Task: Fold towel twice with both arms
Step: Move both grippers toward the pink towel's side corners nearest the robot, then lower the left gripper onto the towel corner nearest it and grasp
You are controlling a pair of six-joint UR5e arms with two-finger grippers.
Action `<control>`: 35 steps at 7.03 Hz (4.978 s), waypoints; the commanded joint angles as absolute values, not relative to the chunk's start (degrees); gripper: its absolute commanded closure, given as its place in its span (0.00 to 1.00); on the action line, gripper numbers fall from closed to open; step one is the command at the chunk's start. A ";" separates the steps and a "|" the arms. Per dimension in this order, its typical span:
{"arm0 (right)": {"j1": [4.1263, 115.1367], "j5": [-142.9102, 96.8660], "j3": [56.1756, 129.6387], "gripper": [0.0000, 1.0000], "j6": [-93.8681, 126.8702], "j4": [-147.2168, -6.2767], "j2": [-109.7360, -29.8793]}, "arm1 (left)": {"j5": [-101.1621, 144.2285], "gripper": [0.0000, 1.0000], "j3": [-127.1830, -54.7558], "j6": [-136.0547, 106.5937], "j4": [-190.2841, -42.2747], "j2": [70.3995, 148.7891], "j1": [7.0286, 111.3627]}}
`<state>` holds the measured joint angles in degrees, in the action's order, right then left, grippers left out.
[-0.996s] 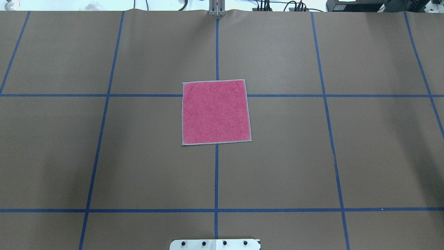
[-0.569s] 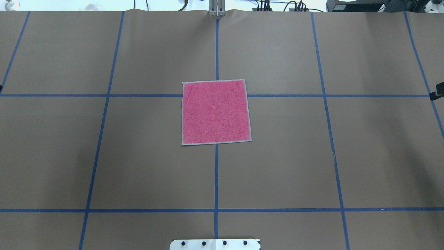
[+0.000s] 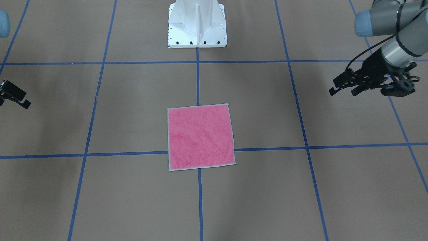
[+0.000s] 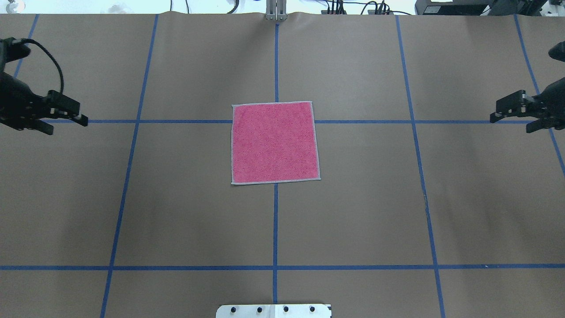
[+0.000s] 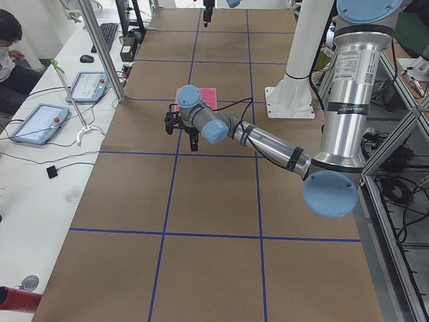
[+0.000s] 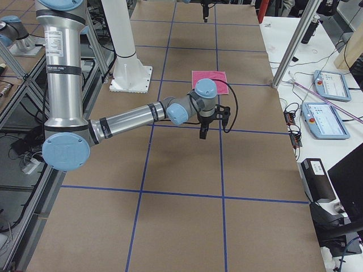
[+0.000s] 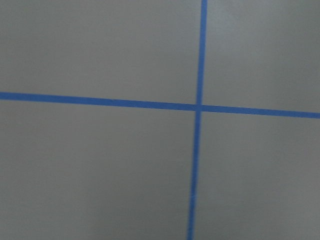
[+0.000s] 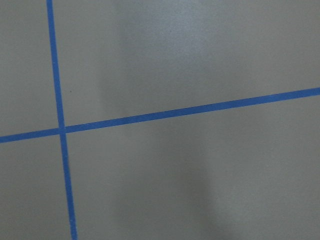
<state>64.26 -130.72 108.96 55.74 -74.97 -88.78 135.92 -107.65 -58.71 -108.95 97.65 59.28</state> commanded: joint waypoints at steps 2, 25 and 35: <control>54.25 -124.63 111.80 0.00 77.28 -74.97 -81.77 | 124.50 0.00 -108.02 -79.23 -109.42 106.07 45.14; 39.81 -111.53 111.27 0.00 92.11 -75.06 -74.53 | 102.75 0.34 -90.35 -96.33 -116.37 121.73 26.99; 39.81 -111.53 111.27 0.00 92.02 -75.06 -74.53 | 102.83 0.66 -90.70 -95.98 -116.37 121.55 26.98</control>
